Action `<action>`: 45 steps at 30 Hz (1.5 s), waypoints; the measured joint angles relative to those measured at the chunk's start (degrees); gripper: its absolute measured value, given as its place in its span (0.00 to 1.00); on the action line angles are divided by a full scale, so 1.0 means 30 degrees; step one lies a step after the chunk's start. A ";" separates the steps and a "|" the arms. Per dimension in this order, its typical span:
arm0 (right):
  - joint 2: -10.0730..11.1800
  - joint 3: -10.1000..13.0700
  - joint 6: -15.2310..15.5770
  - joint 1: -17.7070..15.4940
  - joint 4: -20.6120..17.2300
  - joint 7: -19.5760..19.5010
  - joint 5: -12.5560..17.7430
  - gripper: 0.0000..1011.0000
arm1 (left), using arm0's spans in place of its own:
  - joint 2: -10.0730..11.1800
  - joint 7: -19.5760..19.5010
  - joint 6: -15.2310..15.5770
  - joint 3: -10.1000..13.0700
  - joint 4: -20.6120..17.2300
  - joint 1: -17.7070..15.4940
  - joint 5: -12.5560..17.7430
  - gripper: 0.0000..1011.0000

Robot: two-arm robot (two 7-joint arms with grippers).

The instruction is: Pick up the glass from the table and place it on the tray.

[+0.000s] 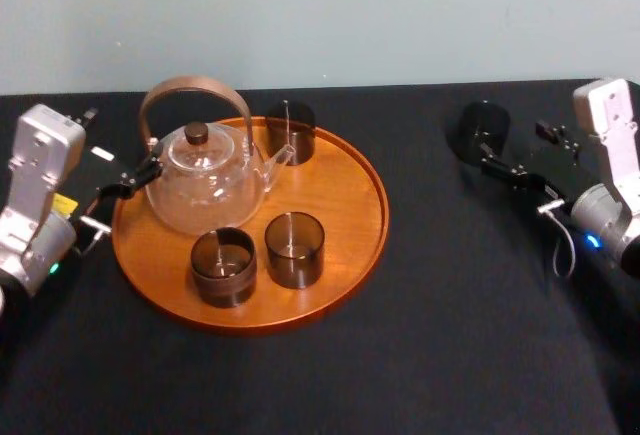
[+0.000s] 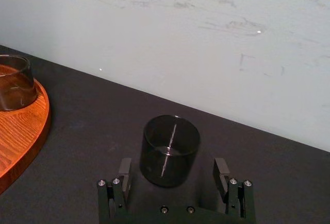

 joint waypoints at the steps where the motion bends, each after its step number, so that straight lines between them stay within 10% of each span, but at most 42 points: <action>1: -0.0027 -0.0037 0.0017 0.0093 0.0096 0.0026 -0.0033 0.99 | -0.0001 -0.0001 0.0000 0.0001 0.0000 0.0001 0.0001 1.00; 45: -0.1289 -0.0884 -0.0394 0.3812 0.4729 0.0252 -0.1035 0.99 | 0.0000 0.0000 0.0000 0.0001 0.0000 0.0000 0.0000 1.00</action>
